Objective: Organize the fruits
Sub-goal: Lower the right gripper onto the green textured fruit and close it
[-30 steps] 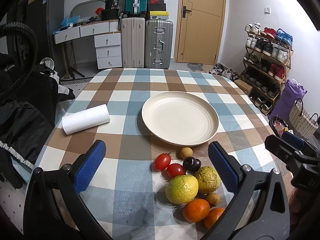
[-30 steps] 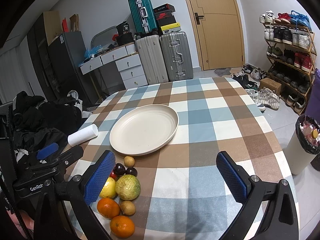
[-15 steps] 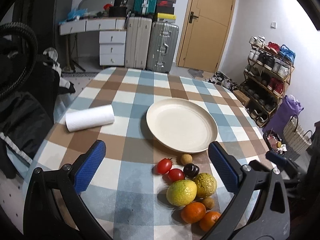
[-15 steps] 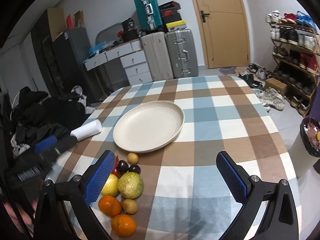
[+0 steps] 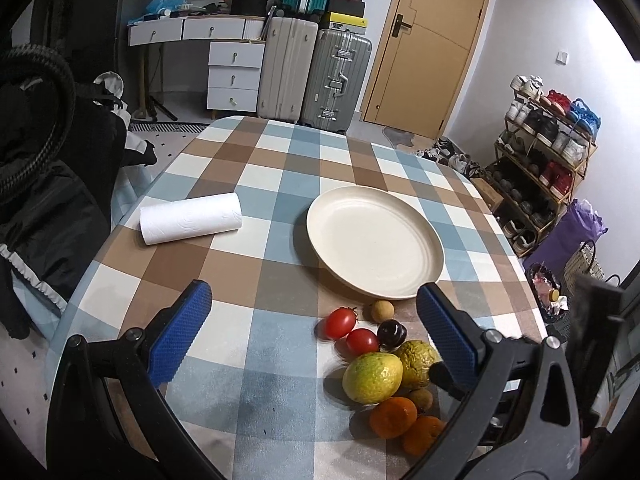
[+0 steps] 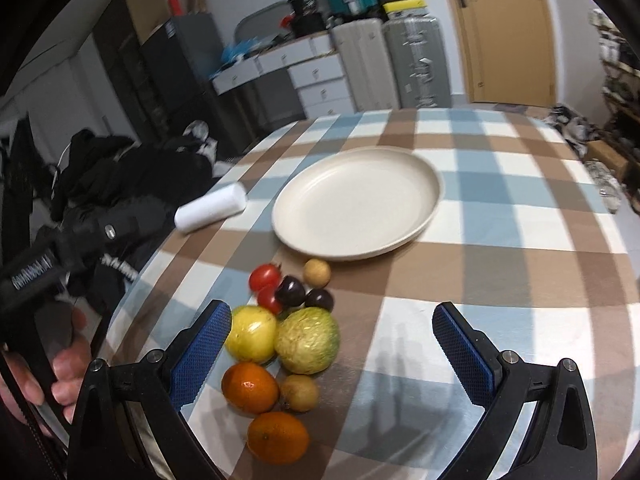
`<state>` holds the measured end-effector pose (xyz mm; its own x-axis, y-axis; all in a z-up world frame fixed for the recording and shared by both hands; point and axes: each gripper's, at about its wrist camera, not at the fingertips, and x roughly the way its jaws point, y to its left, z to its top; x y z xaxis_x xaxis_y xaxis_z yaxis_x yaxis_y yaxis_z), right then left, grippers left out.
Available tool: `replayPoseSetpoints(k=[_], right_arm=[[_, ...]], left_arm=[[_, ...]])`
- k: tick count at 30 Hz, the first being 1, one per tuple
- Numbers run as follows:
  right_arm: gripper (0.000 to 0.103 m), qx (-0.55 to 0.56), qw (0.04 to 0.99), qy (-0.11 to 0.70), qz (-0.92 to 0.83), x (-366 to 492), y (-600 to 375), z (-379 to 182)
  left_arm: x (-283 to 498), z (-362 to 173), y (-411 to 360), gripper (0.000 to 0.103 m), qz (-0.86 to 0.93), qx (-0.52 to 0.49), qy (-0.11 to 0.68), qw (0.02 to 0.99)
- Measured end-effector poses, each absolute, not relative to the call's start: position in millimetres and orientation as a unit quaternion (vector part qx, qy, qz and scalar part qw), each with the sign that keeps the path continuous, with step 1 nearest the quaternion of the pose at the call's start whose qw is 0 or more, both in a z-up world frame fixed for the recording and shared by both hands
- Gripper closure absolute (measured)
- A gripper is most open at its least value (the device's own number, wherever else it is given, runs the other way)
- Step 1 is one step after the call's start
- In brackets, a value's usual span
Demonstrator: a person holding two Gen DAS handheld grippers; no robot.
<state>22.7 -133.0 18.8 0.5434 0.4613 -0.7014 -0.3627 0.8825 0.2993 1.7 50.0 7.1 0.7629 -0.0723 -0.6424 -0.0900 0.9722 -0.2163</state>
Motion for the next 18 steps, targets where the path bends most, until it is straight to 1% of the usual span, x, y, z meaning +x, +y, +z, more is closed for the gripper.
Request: replayPoseSetpoints(k=[8,9,13,18], right_arm=[[0.0,0.095,0.834,0.465,0.282,38.6,-126.9,-13.8],[0.002,0.096,0.831,0.467,0.285,38.9,-125.3,-15.5],[0.013,0.099,0.82,0.48,0.295,40.5,-120.5,-21.9],[0.017,0.117,0.812,0.488,0.298,44.3,-122.9,-25.1]], left_arm=[[1.3,11.3,53.9,0.001,-0.001,-0.132,0.345,0.929],[0.9,12.0,53.9,0.001,-0.002,-0.131,0.345,0.929],[0.6,12.6,54.5,0.001,-0.005,-0.133,0.345,0.929],[0.4,12.9,54.7,0.001,-0.003,-0.134,0.345,0.929]])
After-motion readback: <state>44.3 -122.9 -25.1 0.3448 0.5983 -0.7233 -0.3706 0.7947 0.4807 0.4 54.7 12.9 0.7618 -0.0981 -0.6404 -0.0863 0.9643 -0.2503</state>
